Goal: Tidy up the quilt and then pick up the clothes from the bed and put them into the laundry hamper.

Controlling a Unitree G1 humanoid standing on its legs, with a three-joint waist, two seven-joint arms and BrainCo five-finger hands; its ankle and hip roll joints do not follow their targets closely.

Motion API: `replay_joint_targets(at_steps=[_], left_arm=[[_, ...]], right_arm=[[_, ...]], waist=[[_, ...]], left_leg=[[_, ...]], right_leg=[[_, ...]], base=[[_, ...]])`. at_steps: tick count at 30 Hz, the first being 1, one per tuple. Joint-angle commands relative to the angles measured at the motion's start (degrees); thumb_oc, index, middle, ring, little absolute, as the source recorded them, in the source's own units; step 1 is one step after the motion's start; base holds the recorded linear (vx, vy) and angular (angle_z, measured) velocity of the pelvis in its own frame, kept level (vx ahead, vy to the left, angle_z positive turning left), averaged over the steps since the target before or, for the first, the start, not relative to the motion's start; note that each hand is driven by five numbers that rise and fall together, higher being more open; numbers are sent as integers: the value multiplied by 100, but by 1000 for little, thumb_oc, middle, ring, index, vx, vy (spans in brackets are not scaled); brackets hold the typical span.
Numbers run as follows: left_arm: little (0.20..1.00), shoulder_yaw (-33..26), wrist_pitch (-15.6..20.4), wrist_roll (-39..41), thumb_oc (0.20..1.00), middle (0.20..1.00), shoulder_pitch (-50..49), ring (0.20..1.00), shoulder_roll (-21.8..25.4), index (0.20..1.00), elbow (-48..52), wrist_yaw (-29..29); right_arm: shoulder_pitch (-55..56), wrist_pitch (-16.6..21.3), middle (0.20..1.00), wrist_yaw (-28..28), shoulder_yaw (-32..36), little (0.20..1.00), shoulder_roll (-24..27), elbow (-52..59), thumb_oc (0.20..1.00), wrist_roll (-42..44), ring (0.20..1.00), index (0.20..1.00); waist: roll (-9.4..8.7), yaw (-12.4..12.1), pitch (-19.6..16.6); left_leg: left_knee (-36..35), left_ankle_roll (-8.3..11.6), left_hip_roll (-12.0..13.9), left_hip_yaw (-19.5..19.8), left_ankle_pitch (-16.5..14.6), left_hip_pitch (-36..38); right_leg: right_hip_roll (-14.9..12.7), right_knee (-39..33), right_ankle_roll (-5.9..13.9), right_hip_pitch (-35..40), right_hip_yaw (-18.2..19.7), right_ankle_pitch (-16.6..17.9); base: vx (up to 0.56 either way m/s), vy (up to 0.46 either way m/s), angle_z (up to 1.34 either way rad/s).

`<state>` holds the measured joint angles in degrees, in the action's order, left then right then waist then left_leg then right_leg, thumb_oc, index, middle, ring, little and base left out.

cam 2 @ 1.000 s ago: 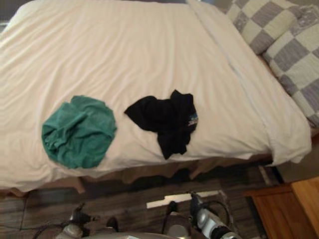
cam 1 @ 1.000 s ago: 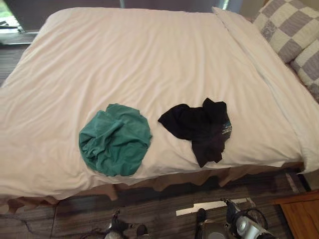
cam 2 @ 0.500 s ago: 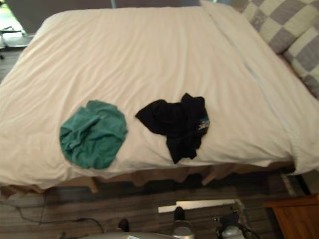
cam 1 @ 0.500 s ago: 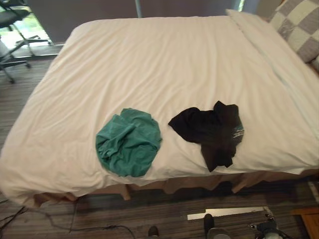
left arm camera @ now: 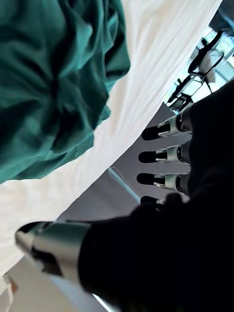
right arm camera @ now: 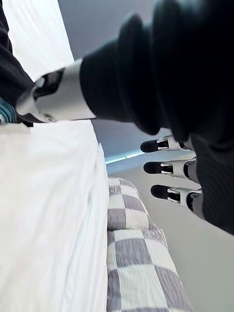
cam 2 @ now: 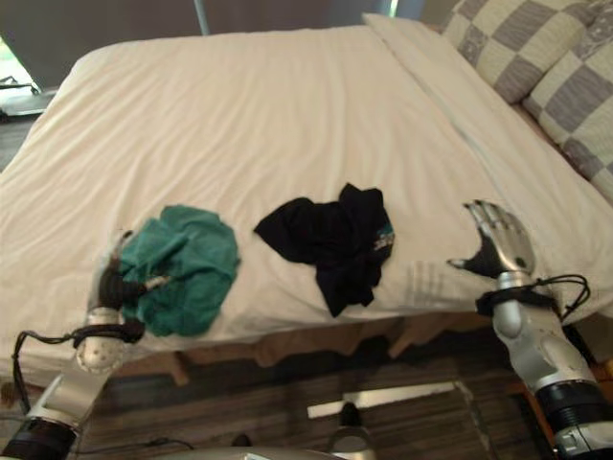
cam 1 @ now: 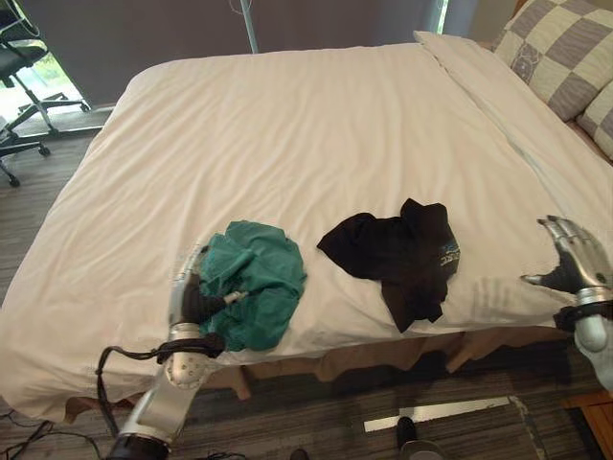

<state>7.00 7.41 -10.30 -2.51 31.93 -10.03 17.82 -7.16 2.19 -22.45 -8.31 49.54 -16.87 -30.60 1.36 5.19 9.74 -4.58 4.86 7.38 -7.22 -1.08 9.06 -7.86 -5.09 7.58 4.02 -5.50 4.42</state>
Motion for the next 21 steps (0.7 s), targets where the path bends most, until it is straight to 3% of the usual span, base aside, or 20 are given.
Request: replay_joint_targets(at_steps=[1, 8, 9, 11, 13, 21], left_arm=[[1000, -177, 128, -286, 1000, 1000, 482, 1000, 307, 1000, -676, -92], [1000, -309, 5, -865, 1000, 1000, 179, 1000, 725, 1000, -725, -177], [1000, -1256, 63, -208, 1000, 1000, 370, 1000, 2339, 1000, -1913, -511], [1000, -722, -47, -479, 1000, 1000, 769, 1000, 2146, 1000, -1027, -436], [1000, -614, -81, -735, 1000, 1000, 792, 1000, 2220, 1000, -701, -434], [1000, -414, 16, -925, 1000, 1000, 1142, 1000, 2136, 1000, -308, -293]], right_arm=[[-544, 34, 1000, 75, -343, 1000, -280, -131, 1000, -138, 1000, 1000], [-654, 89, 1000, 223, -424, 1000, -191, 421, 1000, -246, 1000, 1000], [-648, 301, 1000, 469, -313, 1000, 146, 604, 1000, 42, 1000, 1000], [-693, 157, 1000, 308, -332, 1000, -15, 808, 1000, 79, 1000, 1000], [-585, 169, 1000, 293, -201, 1000, -29, 936, 1000, 103, 1000, 1000], [-567, 215, 1000, 226, -268, 1000, -235, 837, 1000, 167, 1000, 1000]], waist=[[-440, -52, -140], [-460, -221, 96], [-343, -280, 200], [-382, -179, 311], [-364, -173, 418], [-280, 10, 483]], left_leg=[[15, 186, 64, 50, -115, -142], [4, 177, 48, 119, -71, -267], [21, 200, 67, 122, -25, -382], [4, 198, 50, 142, 79, -551], [3, 197, 50, 154, 124, -693], [-19, 209, 66, -32, 174, -865]], right_leg=[[-320, 248, 241, 32, -114, -462], [-337, 310, 252, -70, -209, -471], [-337, 329, 266, -167, -235, -459], [-342, 345, 271, -341, -224, -403], [-325, 358, 262, -511, -202, -386], [-291, 305, 271, -814, -1, -276]], base=[[0, 0, 0], [-22, -3, 5], [-119, 14, 7], [-97, 10, 16], [-76, -13, 14], [-28, 1, -10]])
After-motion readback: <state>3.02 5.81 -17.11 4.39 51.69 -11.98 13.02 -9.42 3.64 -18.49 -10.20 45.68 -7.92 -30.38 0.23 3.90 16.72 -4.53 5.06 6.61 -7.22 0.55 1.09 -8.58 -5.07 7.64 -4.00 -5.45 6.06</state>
